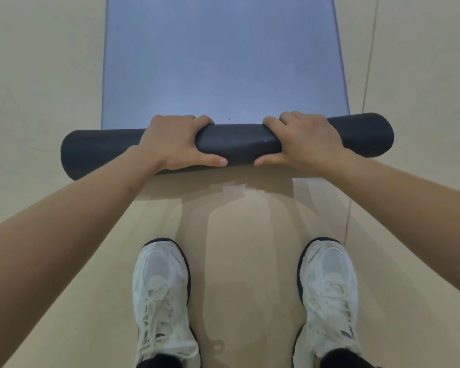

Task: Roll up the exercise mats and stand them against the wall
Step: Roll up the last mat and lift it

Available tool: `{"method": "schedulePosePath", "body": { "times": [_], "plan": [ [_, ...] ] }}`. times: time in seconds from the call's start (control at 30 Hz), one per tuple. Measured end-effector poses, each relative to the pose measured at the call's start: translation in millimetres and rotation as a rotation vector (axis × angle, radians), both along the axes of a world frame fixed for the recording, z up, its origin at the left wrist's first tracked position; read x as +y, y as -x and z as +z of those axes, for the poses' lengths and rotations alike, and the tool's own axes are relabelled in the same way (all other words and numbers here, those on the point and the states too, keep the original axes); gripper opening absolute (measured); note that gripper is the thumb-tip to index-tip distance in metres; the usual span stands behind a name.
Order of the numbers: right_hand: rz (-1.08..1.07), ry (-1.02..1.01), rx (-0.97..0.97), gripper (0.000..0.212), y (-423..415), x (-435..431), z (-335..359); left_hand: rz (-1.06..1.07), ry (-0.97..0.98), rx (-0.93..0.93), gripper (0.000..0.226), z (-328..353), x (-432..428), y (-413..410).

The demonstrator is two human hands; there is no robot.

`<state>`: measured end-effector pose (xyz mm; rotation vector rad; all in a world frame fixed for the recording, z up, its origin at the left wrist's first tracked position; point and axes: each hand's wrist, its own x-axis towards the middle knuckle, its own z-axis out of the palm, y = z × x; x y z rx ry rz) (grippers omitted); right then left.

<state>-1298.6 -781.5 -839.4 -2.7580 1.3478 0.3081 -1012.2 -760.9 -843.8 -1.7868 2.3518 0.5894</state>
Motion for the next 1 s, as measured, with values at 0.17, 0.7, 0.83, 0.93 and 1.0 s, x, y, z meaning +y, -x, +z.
{"method": "schedulePosePath", "body": {
  "times": [0.17, 0.7, 0.83, 0.93, 1.0],
  "plan": [
    [0.007, -0.194, 0.025, 0.086, 2, 38, 13, -0.002, -0.163, 0.037, 0.088, 5, 47, 0],
    [-0.201, -0.797, -0.103, 0.054, 13, 30, -5, 0.118, 0.300, 0.044, 0.073, -1, 171, 53],
    [-0.263, -0.832, -0.113, 0.060, 12, 17, -17, 0.078, 0.320, -0.053, 0.079, -22, 167, 51],
    [-0.295, -0.587, -0.082, 0.076, 15, 21, -19, 0.044, 0.349, -0.094, 0.079, -31, 150, 46],
    [-0.308, -0.410, -0.110, 0.086, 15, 30, -18, 0.033, 0.351, -0.102, 0.079, -34, 139, 43]
  ]
}}
